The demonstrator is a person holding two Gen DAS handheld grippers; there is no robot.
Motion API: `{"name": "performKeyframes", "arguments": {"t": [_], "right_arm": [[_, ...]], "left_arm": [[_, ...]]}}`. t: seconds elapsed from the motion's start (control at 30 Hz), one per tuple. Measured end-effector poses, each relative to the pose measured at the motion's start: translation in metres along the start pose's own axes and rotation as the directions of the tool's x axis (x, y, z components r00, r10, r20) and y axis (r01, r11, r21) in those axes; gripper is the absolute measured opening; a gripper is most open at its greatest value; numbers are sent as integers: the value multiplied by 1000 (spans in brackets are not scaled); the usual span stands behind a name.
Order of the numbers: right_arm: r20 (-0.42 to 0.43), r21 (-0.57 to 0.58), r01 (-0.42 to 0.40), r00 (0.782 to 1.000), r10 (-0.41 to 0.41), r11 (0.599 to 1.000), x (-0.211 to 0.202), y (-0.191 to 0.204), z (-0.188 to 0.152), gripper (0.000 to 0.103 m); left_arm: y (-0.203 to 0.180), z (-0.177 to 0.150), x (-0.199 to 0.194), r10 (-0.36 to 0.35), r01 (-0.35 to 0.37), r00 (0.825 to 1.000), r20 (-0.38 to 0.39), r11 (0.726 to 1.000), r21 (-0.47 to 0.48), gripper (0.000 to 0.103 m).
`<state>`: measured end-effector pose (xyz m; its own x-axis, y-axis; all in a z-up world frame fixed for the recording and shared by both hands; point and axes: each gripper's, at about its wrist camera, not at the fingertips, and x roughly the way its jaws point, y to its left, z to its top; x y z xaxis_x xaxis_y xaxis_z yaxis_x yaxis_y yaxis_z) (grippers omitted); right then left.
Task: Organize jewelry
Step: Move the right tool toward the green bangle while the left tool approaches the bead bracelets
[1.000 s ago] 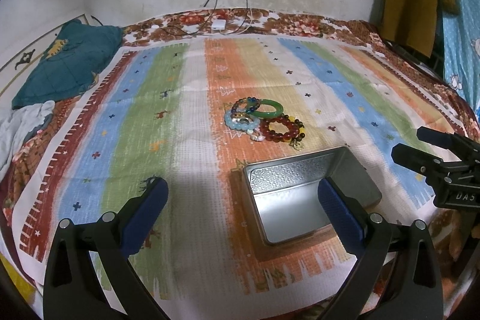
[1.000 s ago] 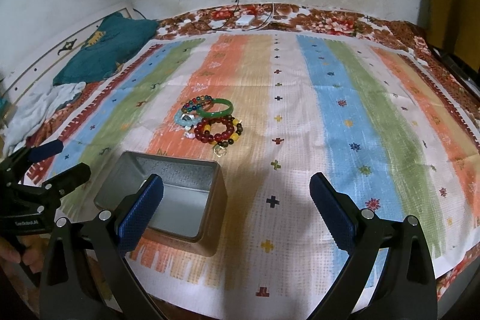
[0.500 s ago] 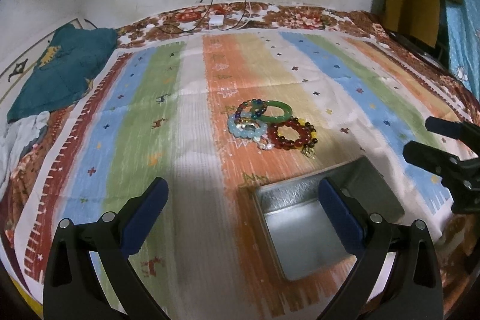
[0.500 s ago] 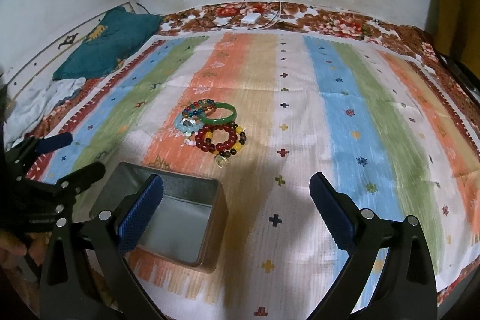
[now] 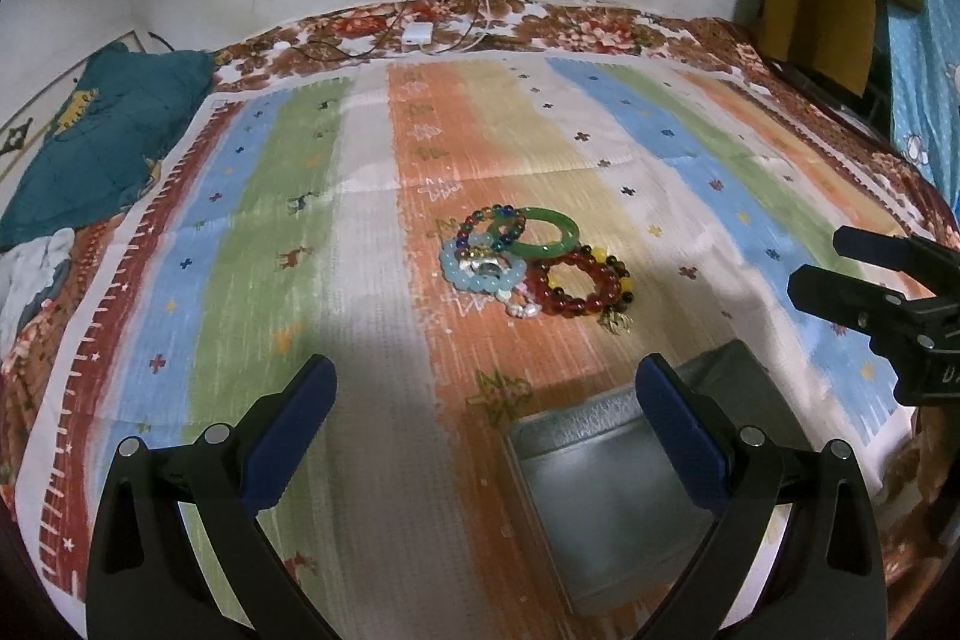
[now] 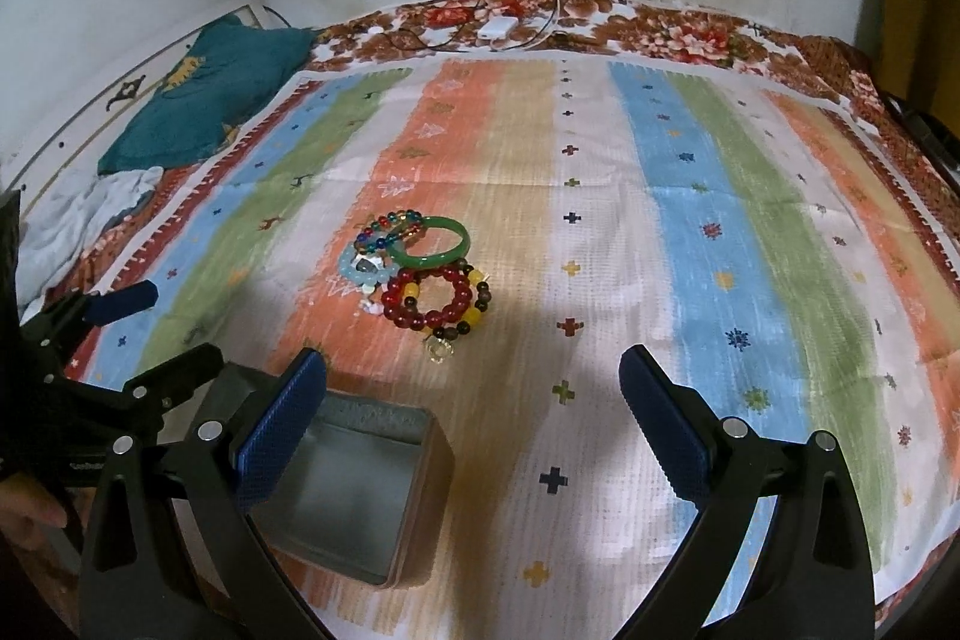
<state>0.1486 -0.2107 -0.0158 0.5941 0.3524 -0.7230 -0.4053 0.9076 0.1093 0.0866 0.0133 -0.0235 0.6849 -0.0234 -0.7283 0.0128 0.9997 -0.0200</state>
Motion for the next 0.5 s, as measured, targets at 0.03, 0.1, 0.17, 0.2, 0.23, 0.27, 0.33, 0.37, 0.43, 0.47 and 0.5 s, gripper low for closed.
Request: {"name": "performKeyframes", "arguments": {"t": [0.03, 0.1, 0.17, 0.2, 0.23, 0.27, 0.33, 0.37, 0.43, 0.47, 0.5], "right_arm": [[-1, -1, 3, 1000, -3, 1000, 1, 0, 1, 99], [-4, -3, 9, 1000, -9, 1000, 4, -1, 5, 99], [-11, -2, 12, 1000, -12, 1000, 8, -1, 7, 99], [-19, -2, 12, 1000, -12, 1000, 11, -2, 8, 99], [-24, -1, 12, 1000, -12, 1000, 13, -2, 10, 99], [-29, -1, 13, 1000, -13, 1000, 15, -3, 11, 99], [-34, -1, 15, 999, -15, 1000, 18, -3, 13, 99], [-37, -1, 16, 999, -16, 1000, 19, -3, 14, 99], [-44, 2, 21, 999, -21, 1000, 23, -5, 16, 99], [-46, 3, 22, 999, -22, 1000, 24, -5, 17, 99], [-51, 8, 23, 998, -23, 1000, 26, -6, 18, 99]], "left_arm": [[1, 2, 2, 1, -1, 1000, -1, 1000, -4, 97], [3, 3, 5, -4, 4, 1000, -4, 1000, -10, 97], [7, 6, 10, -2, 1, 1000, -10, 1000, -18, 97], [8, 7, 12, 2, -2, 1000, -13, 1000, -22, 97], [10, 9, 15, 5, -5, 1000, -17, 1000, -30, 97], [13, 10, 18, 6, -7, 1000, -24, 999, -39, 97], [18, 13, 25, 3, -5, 999, -40, 998, -57, 97], [20, 13, 27, 1, -4, 999, -46, 998, -65, 97], [23, 14, 31, -3, -1, 999, -52, 997, -80, 97], [25, 15, 32, 1, -5, 999, -52, 997, -83, 97], [25, 16, 33, 8, -12, 999, -51, 996, -85, 97]]}}
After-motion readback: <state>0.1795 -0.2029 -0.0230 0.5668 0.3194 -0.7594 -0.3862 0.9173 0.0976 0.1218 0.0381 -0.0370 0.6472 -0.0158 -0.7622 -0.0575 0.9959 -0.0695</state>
